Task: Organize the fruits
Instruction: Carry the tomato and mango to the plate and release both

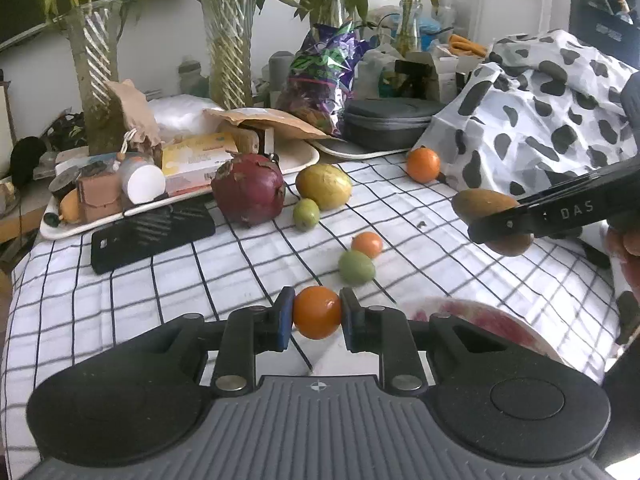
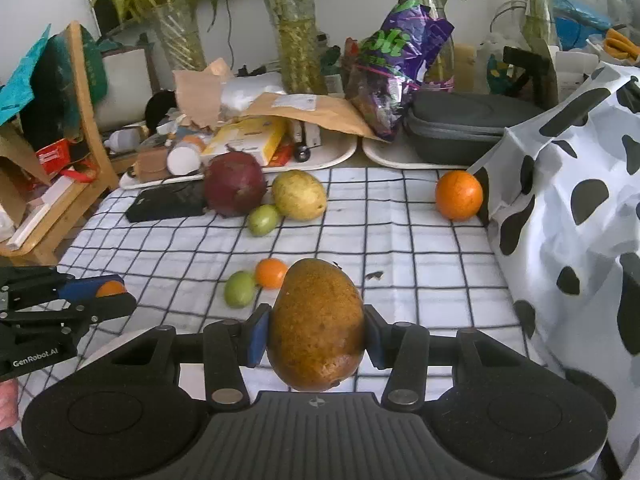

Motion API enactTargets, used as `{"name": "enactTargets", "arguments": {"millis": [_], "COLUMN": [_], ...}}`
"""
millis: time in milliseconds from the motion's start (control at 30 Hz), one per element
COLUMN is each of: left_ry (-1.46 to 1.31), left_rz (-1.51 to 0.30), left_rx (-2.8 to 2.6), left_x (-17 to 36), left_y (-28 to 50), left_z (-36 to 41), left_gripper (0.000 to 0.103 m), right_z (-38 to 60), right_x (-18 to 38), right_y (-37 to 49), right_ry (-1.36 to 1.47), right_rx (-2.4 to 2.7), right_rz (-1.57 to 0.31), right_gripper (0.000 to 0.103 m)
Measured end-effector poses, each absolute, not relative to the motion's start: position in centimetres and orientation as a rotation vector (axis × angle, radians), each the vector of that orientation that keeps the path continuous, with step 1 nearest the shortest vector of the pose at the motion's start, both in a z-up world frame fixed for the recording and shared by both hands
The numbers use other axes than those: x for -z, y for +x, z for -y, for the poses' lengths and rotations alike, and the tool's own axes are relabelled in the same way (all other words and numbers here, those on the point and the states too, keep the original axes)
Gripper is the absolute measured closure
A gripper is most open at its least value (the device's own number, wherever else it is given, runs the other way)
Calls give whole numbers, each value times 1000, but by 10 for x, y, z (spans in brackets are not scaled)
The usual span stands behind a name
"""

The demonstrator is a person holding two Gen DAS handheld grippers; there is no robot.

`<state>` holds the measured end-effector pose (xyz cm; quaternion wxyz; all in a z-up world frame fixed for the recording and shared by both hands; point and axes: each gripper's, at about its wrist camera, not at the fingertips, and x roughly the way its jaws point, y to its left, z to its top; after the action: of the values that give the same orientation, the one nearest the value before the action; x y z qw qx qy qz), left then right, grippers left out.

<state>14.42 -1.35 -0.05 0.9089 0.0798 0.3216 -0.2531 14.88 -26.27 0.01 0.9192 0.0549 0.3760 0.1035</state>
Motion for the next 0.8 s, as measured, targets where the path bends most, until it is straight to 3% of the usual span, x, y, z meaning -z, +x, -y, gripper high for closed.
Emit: {"name": "enactTargets", "arguments": {"millis": [800], "left_ry": [170], "left_rz": [-736], "left_rx": [511], "left_x": [4], "left_y": [63], "left_z": [9], "left_gripper": [79], "right_z": [226], "right_x": [-4], "right_y": [64], "right_ry": [92], "right_rx": [-333], "right_rz": [-798], "right_gripper": [54]}}
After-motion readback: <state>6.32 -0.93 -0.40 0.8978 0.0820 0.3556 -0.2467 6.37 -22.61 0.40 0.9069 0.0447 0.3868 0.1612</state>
